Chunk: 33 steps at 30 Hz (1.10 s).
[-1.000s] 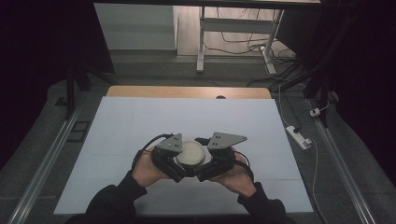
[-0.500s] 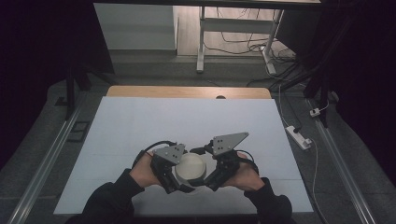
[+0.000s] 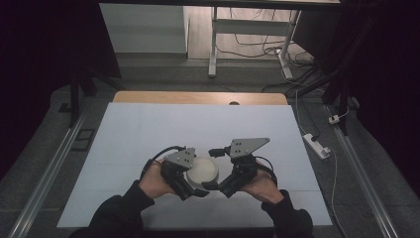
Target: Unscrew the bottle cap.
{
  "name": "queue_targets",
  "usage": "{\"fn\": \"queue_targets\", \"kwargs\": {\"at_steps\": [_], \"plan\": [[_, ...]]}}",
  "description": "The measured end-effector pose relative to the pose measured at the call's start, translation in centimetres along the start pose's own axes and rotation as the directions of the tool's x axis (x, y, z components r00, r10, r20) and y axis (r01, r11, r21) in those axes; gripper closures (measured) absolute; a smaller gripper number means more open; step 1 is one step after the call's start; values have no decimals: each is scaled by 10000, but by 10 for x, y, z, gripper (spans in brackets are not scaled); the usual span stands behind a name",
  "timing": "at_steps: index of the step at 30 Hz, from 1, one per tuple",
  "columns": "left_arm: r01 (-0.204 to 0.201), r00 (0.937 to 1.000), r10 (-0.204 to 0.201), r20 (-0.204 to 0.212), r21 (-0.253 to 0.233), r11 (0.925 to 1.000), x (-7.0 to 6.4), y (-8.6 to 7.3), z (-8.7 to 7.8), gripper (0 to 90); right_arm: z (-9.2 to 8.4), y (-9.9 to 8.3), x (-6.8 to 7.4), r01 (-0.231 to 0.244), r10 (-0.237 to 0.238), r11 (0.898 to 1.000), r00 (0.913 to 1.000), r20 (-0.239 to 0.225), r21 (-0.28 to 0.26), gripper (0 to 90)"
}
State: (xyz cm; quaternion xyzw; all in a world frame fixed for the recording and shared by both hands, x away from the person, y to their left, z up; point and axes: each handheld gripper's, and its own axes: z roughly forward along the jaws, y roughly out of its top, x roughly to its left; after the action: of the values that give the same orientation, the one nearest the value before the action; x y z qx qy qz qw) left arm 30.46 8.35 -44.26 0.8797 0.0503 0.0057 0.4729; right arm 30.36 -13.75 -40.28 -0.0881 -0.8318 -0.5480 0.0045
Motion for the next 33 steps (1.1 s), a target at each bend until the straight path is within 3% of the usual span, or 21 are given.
{"fn": "queue_targets", "kwargs": {"at_steps": [2,3,5,9,10,13,16,18,20,21,23,24,25,29,33], "plan": [[388,9973,-384,-624,47,9992,2,0,-1,67,1,1,1,-323,327,9995,9977,595,-70,0],[388,9973,-384,-624,47,9992,2,0,-1,67,2,1,1,-373,375,9993,9966,736,-40,0],[666,9919,-651,-1095,95,9977,3,0,-1,67,5,1,4,-366,358,9993,9931,1120,51,0],[915,9879,-905,-1257,21,9958,3,1,-1,67,12,1,7,-310,289,9995,9863,1625,105,2],[858,9885,-840,-1260,92,9963,2,2,-1,67,16,1,10,-165,115,9996,9773,2114,219,20],[756,9901,-735,-1200,133,9971,0,4,0,67,18,0,11,-94,43,9997,9749,2224,215,52],[586,9935,-572,-989,118,9982,-3,6,1,67,19,-2,12,-83,64,9999,9818,1897,87,72],[211,9980,-203,-595,125,9997,-3,5,0,67,18,-1,12,-15,-17,9998,9860,1669,190,73],[30,9999,-30,-126,28,10000,-3,4,0,67,16,-1,12,19,-49,9997,9925,1221,239,74],[30,9999,-30,-126,28,10000,-3,4,0,67,16,-1,11,-7,-15,9997,9956,939,234,75],[-318,9987,317,393,28,9995,-5,4,0,67,14,-1,9,6,-16,9997,9992,391,257,75],[-318,9987,317,393,28,9995,-5,4,0,67,13,-1,9,48,-52,9996,9999,126,265,75],[-624,9949,619,800,38,9980,-7,4,0,67,12,-1,9,84,-78,9996,9997,-227,277,75],[-1070,9859,1045,1307,116,9942,-10,4,2,67,12,-3,9,290,-250,9991,9928,-1169,322,75],[-1001,9886,976,1146,166,9948,-9,3,2,67,12,-4,8,338,-305,9991,9922,-1208,249,76]]}}
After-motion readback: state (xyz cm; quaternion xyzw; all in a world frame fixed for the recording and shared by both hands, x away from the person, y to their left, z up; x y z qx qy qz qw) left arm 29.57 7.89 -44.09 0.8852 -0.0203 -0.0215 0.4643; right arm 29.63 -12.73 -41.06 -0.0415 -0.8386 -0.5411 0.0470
